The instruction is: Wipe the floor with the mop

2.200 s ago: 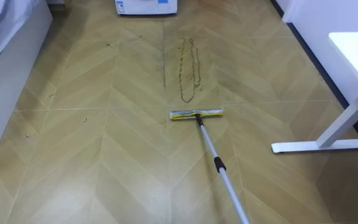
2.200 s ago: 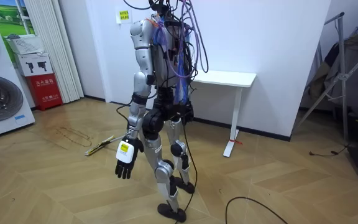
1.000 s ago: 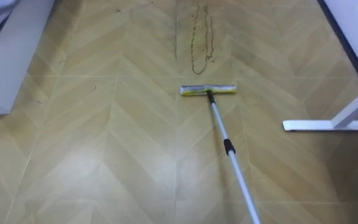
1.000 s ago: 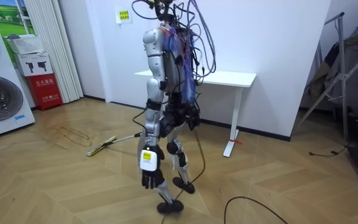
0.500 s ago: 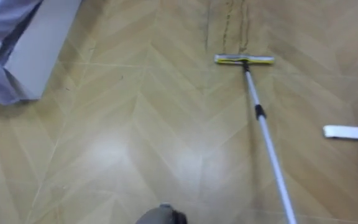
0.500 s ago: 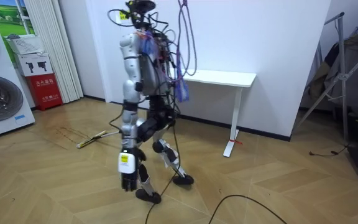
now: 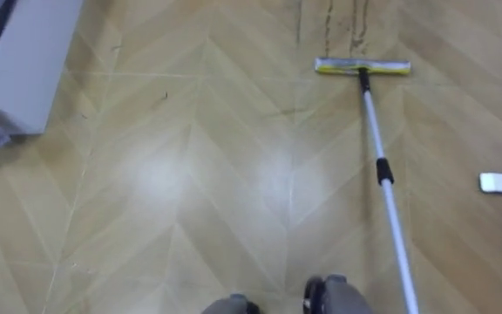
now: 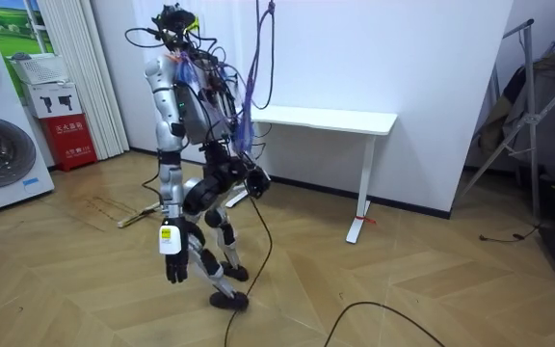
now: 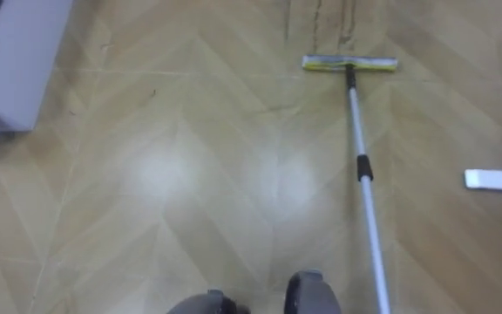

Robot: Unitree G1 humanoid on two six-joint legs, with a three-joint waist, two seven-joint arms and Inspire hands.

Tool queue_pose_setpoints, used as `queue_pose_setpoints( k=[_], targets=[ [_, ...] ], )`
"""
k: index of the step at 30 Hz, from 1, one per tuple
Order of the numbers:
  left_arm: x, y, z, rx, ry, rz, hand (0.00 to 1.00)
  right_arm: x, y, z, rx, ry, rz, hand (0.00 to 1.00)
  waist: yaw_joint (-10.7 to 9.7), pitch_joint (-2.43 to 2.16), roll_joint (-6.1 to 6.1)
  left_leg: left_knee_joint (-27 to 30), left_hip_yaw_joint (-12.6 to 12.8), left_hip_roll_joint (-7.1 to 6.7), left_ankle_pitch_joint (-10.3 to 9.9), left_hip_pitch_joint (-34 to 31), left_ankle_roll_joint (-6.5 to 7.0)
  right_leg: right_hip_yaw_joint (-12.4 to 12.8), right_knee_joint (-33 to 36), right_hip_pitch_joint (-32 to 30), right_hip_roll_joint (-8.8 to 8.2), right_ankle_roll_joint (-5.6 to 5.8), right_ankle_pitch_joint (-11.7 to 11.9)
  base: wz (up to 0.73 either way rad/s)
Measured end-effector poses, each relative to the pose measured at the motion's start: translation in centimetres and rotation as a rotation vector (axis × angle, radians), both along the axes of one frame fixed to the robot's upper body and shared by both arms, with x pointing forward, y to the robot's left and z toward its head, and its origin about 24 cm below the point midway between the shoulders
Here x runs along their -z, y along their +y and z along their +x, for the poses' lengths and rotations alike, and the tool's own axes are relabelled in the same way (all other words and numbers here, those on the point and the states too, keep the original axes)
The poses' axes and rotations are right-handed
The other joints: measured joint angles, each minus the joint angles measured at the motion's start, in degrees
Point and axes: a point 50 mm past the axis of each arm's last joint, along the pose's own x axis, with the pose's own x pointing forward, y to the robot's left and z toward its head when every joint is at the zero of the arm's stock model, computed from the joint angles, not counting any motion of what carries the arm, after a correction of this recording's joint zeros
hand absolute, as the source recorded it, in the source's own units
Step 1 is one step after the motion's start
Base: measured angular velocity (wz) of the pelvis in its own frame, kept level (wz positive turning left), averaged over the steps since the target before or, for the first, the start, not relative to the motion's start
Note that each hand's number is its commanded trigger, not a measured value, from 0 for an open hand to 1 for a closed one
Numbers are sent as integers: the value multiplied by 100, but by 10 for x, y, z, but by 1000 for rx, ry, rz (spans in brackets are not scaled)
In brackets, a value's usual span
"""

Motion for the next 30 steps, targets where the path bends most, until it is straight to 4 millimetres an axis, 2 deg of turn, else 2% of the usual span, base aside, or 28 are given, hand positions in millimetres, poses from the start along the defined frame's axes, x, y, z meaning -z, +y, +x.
queue_pose_setpoints(
  k=[1, 2, 3, 4, 5, 6, 7, 8, 9, 10, 11, 13, 14, 15, 16, 17, 18, 19, 20, 21, 22, 23, 24, 25, 26, 28, 29, 30],
  targets=[
    [0, 1, 0, -1, 1, 2, 0, -4, -4, 12, -1, -29, -10, 100, 66, 7, -10, 234, 0, 45, 138, -103, -78, 29, 53, 11, 34, -8, -54, -16],
    [-1, 5, 0, 4, 0, 11, 0, -11, -8, 37, -11, -92, -24, 100, 151, 38, -111, 347, -5, 46, 183, -294, -131, 107, 156, 20, 39, -27, -155, 0],
    [-2, 9, 0, 7, 0, 22, 0, -20, -12, 60, -23, -156, -36, 100, 207, 35, -166, 65, -28, 56, 146, -593, -67, 110, 199, 28, 41, -22, -237, 0],
    [-3, 11, -1, 5, 0, 26, 0, -23, -13, 70, -19, -188, -37, 100, 246, 41, -195, -165, -26, 65, 145, -736, -64, 110, 200, 46, 40, -19, -268, 5],
    [-3, 14, -6, 2, 10, 31, 0, -29, -12, 87, -15, -247, -32, 100, 277, 42, -245, -841, -28, 81, 184, -936, -65, 115, 158, 123, 40, 32, -320, -4],
    [-3, 15, -12, 0, 22, 30, 0, -34, -9, 102, -17, -297, -20, 100, 306, 45, -256, -1578, -58, 92, 393, -1023, -53, 115, 99, 278, 42, 97, -388, -10],
    [-2, 14, -16, -2, 31, 15, 0, -34, -4, 107, -8, -324, 2, 100, 353, 17, -241, -1887, -76, 84, 793, -988, 50, 151, 18, 489, 24, 177, -494, -10],
    [-2, 14, -19, -3, 37, 8, 0, -33, -2, 107, 3, -328, 17, 100, 353, 4, -268, -1943, -78, 32, 882, -900, 122, 179, -22, 587, 4, 235, -547, 0],
    [-2, 13, -22, -3, 42, -2, 0, -30, 0, 102, 31, -327, 45, 100, 347, 3, -312, -1969, -36, -44, 920, -760, 274, 230, -96, 743, -50, 309, -642, 15],
    [-2, 13, -20, -1, 38, -8, 0, -28, 0, 96, 48, -320, 53, 100, 347, 4, -323, -1951, 13, -62, 906, -721, 325, 236, -124, 800, -90, 351, -686, 28],
    [-2, 12, -14, 13, 27, -20, 0, -23, -3, 82, 88, -302, 67, 100, 346, 0, -320, -1880, 77, -100, 772, -671, 502, 290, -92, 881, -132, 409, -716, 26],
    [-2, 8, -4, 30, 2, -29, 0, -15, -9, 53, 115, -235, 59, 100, 324, -1, -306, -1794, 191, -214, 547, -556, 647, 338, 273, 840, -265, 586, -595, 18],
    [-1, 5, -2, 32, -12, -37, 0, -11, -13, 29, 116, -162, 38, 100, 284, -13, -228, -1743, 256, -268, 382, -436, 741, 441, 548, 829, -284, 672, -435, 7],
    [-1, 4, 0, 36, -24, -40, 0, -7, -16, 4, 109, -90, 16, 100, 250, -20, -143, -1731, 274, -307, 232, -312, 805, 597, 868, 734, -264, 711, -166, 0],
    [-1, 3, 0, 38, -30, -38, 0, -5, -16, -8, 108, -59, 9, 100, 240, -27, -101, -1735, 269, -314, 166, -277, 824, 641, 1031, 623, -242, 727, -55, -21],
    [-2, 3, 3, 48, -41, -30, 0, -2, -16, -27, 113, -11, -8, 100, 219, -38, -12, -1748, 243, -317, 66, -251, 854, 711, 1196, 308, -156, 708, -6, -29],
    [-2, 2, 5, 51, -49, -27, 0, 0, -15, -43, 121, 31, -19, 100, 158, -38, 61, -1789, 178, -366, 36, -226, 862, 676, 1249, -57, -158, 696, -15, -26],
    [-2, 1, 5, 57, -50, -25, 0, 1, -13, -50, 120, 51, -23, 100, 122, -40, 89, -1819, 98, -413, 36, -203, 861, 627, 1175, -225, -159, 689, -18, -22],
    [-2, 0, 5, 67, -47, -20, 0, 3, -7, -59, 117, 77, -26, 100, 39, -46, 111, -1913, 10, -482, 36, -135, 860, 527, 796, -463, -156, 671, -12, -29],
    [-1, -2, 5, 66, -49, -16, 0, 6, -1, -65, 118, 94, -20, 100, 13, -43, 116, -1989, -151, -546, 13, -30, 817, 448, 240, -595, -121, 599, 31, -43],
    [0, -5, 4, 64, -47, -18, 0, 8, 4, -67, 111, 106, -9, 100, 2, -42, 116, -2018, -330, -623, -33, 102, 751, 355, -295, -610, -104, 474, 182, -42],
    [0, -6, 3, 63, -45, -20, 0, 8, 6, -66, 103, 111, -6, 100, 5, -40, 112, -2016, -429, -658, -81, 178, 716, 335, -512, -578, -64, 435, 265, -37],
    [0, -7, 3, 60, -41, -23, 0, 9, 9, -60, 91, 109, -2, 100, 4, -35, 107, -1971, -571, -709, -182, 310, 665, 254, -669, -512, -53, 345, 440, -22],
    [0, -8, 2, 58, -41, -21, 0, 9, 10, -53, 81, 108, -1, 100, 17, -14, 80, -1833, -632, -710, -286, 356, 566, 154, -625, -379, -92, 312, 468, -14],
    [1, -8, 2, 57, -39, -19, 0, 8, 9, -47, 72, 107, -4, 100, 29, -15, 80, -1725, -630, -695, -318, 367, 513, 93, -582, -325, -127, 287, 479, 0],
    [1, -8, 0, 47, -31, -13, 0, 3, 3, -20, 47, 74, -31, 100, 42, 0, 50, -1296, -631, -678, -357, 322, 422, -74, -349, -240, -238, 162, 369, 8],
    [1, -7, 1, 59, -28, -9, 0, -4, -4, 4, 32, 30, -54, 100, 96, 11, 16, -979, -585, -651, -340, 236, 371, -106, -187, -233, -272, 107, 249, 7],
    [0, -7, 1, 58, -31, -7, 0, -13, -10, 32, 18, -38, -80, 100, 203, 37, -35, -633, -357, -501, -260, 106, 229, -113, -71, -232, -254, 59, 154, 6]
  ],
)
